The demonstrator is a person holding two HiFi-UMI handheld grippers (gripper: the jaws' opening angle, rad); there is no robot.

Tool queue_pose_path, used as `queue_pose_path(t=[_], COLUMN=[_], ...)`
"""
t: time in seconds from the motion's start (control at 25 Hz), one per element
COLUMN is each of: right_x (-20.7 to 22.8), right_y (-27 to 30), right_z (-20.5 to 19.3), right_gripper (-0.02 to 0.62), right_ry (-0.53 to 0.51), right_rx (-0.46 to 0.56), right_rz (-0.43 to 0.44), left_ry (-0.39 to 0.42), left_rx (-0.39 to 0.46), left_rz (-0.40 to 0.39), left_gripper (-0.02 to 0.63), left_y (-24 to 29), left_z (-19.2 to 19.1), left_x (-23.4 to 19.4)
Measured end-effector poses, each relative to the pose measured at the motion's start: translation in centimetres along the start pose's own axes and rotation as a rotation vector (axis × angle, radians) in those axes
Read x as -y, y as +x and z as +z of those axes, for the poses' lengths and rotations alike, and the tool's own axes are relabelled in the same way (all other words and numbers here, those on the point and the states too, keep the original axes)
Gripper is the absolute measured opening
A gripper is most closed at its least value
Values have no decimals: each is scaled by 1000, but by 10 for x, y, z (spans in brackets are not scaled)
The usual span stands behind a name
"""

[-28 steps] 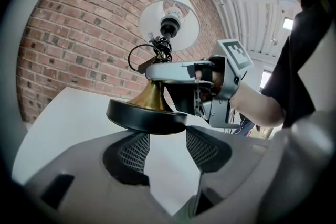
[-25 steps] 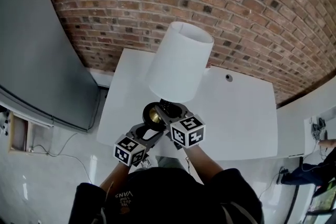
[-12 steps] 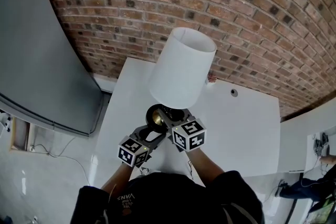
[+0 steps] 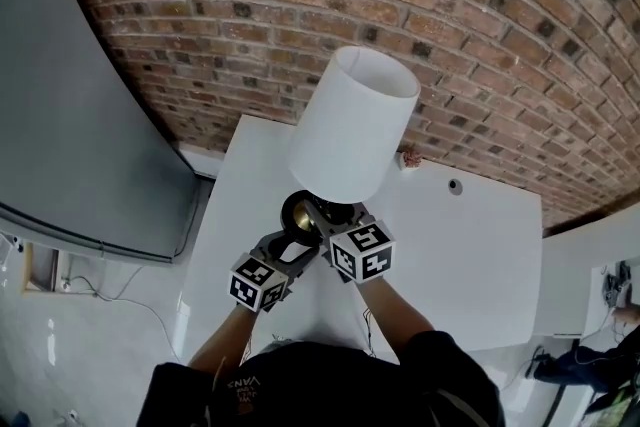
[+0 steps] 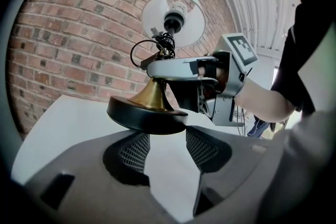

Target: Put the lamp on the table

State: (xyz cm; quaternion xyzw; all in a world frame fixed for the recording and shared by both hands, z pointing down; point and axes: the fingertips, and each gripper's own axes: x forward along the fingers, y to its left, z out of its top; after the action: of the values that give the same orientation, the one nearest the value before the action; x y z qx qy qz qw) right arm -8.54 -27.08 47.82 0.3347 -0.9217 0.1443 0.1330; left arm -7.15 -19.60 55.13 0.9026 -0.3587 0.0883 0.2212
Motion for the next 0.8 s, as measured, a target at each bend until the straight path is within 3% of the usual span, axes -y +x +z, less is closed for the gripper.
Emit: queue_pose_path(t=[0.52,0.8], right_x=[45,70], right_y=[58,84], right_z=[-11,-21], right_gripper=[116,115], right_ry=[19,12], right_rx=[-24,-24], right_rz=[1,-26], left_ry=[-40,-48], left_rx=[-45,-63], left_rz=[78,157], left_gripper=[215,124], left_y=[38,43], left_z=[-6,-19], left_x=[-59,-93])
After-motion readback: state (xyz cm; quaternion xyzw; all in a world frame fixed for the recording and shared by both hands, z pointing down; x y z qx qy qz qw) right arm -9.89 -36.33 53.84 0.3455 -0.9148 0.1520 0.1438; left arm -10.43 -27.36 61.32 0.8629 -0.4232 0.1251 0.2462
